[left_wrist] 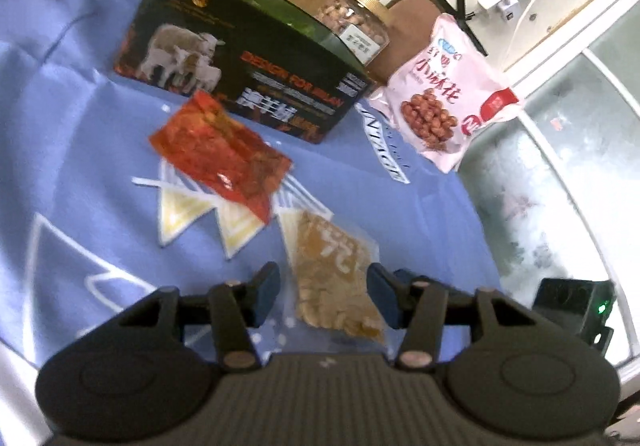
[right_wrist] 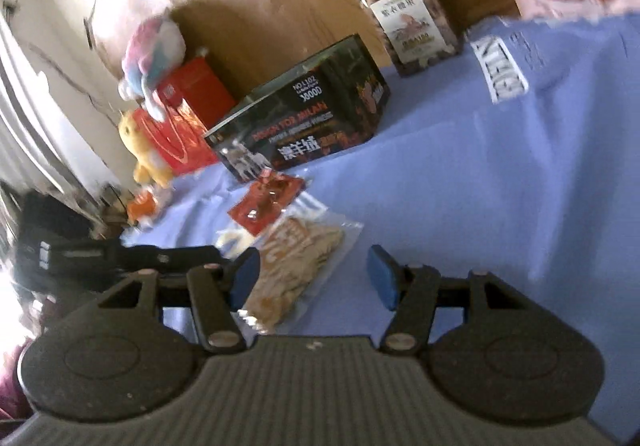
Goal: Organize snacks
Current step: 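Grasp the clear bag of crackers with the left gripper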
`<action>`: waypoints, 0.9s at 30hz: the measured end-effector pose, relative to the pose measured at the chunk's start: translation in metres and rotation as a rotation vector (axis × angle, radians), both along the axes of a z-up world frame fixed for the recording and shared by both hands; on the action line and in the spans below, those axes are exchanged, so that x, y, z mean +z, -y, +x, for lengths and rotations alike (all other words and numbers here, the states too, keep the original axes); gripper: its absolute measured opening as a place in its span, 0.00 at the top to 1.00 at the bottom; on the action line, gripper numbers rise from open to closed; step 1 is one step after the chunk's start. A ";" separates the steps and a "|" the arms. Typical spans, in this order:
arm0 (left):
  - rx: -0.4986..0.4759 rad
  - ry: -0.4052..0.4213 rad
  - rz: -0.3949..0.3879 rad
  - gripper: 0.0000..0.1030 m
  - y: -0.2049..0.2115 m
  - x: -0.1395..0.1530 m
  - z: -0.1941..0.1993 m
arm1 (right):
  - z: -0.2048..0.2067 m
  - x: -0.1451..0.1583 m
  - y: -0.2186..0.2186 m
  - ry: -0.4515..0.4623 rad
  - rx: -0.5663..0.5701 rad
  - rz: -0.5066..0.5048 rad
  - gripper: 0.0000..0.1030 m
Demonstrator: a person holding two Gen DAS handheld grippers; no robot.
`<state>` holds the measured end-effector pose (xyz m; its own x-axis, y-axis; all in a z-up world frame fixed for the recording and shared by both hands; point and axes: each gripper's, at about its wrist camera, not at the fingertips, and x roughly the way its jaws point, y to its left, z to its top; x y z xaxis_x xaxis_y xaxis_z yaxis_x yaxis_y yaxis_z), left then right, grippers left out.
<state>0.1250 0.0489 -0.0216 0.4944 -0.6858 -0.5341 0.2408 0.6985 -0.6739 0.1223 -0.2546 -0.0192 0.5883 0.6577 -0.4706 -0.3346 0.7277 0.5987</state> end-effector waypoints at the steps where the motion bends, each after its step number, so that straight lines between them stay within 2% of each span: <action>1: -0.002 -0.011 -0.017 0.51 0.001 -0.001 0.000 | 0.002 -0.003 -0.006 -0.029 0.021 0.033 0.49; 4: 0.014 -0.026 -0.042 0.50 0.000 -0.003 -0.006 | -0.002 -0.003 -0.018 -0.014 0.033 0.065 0.48; 5: 0.018 -0.038 -0.062 0.51 -0.003 -0.005 -0.007 | -0.001 -0.003 -0.020 -0.030 0.055 0.094 0.52; 8: 0.038 -0.102 -0.183 0.51 -0.020 -0.016 -0.009 | 0.002 -0.014 -0.019 -0.101 0.082 0.220 0.55; 10: 0.041 -0.117 -0.239 0.50 -0.026 -0.019 -0.010 | 0.000 -0.014 -0.020 -0.084 0.081 0.221 0.61; 11: 0.042 -0.116 -0.245 0.49 -0.026 -0.019 -0.012 | 0.000 -0.014 -0.020 -0.082 0.078 0.218 0.64; 14: 0.012 -0.111 -0.232 0.49 -0.017 -0.015 -0.012 | -0.002 -0.015 -0.006 -0.101 0.049 0.247 0.65; 16: -0.005 -0.109 -0.233 0.49 -0.012 -0.015 -0.011 | -0.008 -0.014 0.007 -0.090 0.012 0.229 0.66; 20: -0.009 -0.121 -0.251 0.49 -0.007 -0.016 -0.005 | -0.014 -0.017 0.020 -0.104 -0.017 0.207 0.80; 24: -0.038 -0.108 -0.251 0.45 0.005 -0.010 0.000 | -0.011 -0.023 0.027 -0.133 -0.019 0.261 0.84; 27: -0.098 -0.101 -0.245 0.45 0.020 -0.007 0.004 | -0.009 -0.028 0.035 -0.159 -0.017 0.327 0.85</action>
